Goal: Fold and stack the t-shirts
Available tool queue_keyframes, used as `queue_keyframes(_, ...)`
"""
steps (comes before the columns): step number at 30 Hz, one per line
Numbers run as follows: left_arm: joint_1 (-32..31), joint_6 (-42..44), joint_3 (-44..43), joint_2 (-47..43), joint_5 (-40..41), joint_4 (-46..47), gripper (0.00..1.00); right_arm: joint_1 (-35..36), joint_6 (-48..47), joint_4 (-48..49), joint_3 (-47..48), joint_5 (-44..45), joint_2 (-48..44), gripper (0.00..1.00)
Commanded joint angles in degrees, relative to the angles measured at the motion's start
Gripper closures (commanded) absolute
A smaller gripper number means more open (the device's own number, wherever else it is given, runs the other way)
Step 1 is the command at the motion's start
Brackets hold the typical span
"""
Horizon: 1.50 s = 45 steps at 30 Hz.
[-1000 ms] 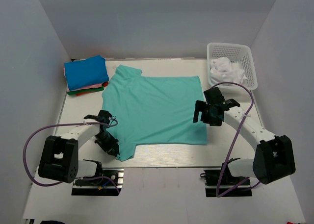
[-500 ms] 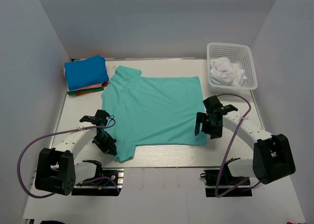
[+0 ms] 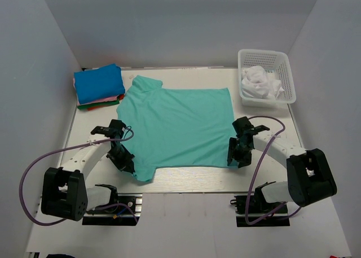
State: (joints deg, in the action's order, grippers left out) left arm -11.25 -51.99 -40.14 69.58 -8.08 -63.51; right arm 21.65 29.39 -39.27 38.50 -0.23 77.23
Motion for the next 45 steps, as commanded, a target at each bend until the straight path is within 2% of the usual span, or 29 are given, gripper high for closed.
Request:
queue_keyframes(1, -0.18, 1.1, -2.39, 0.37, -0.01, -0.92, 1.0, -0.03, 0.58, -0.37, -1.15, 1.9, -0.06, 0.46)
queue_keyframes(5, -0.18, 2.15, -2.93, 0.99, -0.01, -0.92, 1.0, -0.12, 0.23, 1.29, -0.62, 1.72, 1.08, 0.57)
queue_keyframes(6, -0.18, 2.76, -2.93, 0.99, -1.23, -0.92, 1.0, -0.12, 0.41, 1.47, -0.27, 1.72, 1.69, 0.73)
queue_keyframes(7, -0.18, 3.46, -3.54, 1.6, -1.24, -0.92, 1.0, -0.03, 0.5, 1.39, 0.95, 1.64, 1.87, 0.82)
queue_keyframes(9, -0.18, 4.08, -5.64, 2.22, -1.24, -0.92, 1.0, -0.12, 0.06, 0.69, 3.58, 1.28, 1.78, 0.94)
queue_keyframes(11, -0.18, 4.09, -8.97, 2.23, -1.24, -1.53, 1.0, -0.03, -1.0, -0.98, 5.26, 0.93, 1.52, 0.96)
queue_keyframes(12, -0.18, 4.09, -10.12, 3.01, -0.72, -1.53, 1.0, -0.12, -1.52, -1.51, 6.92, 1.02, 1.69, 1.0)
queue_keyframes(20, 1.05, 6.9, -21.01, 11.09, -1.33, -2.06, 1.0, -0.2, -3.98, -7.39, 18.52, 1.37, 5.47, 1.0)
queue_keyframes(28, 1.58, 8.04, -33.06, 20.76, 1.92, -1.53, 1.0, -2.13, -5.57, -10.39, 31.87, 3.92, 12.41, 1.0)
queue_keyframes(40, 3.33, 7.51, -46.94, 31.12, 8.43, -2.51, 1.0, -5.56, -6.01, -13.2, 45.25, 7.7, 23.57, 1.0)
queue_keyframes(45, 3.86, 7.51, -51.16, 35.88, 8.43, -1.45, 1.0, -6.0, -5.4, -12.33, 46.05, 8.05, 25.42, 1.0)
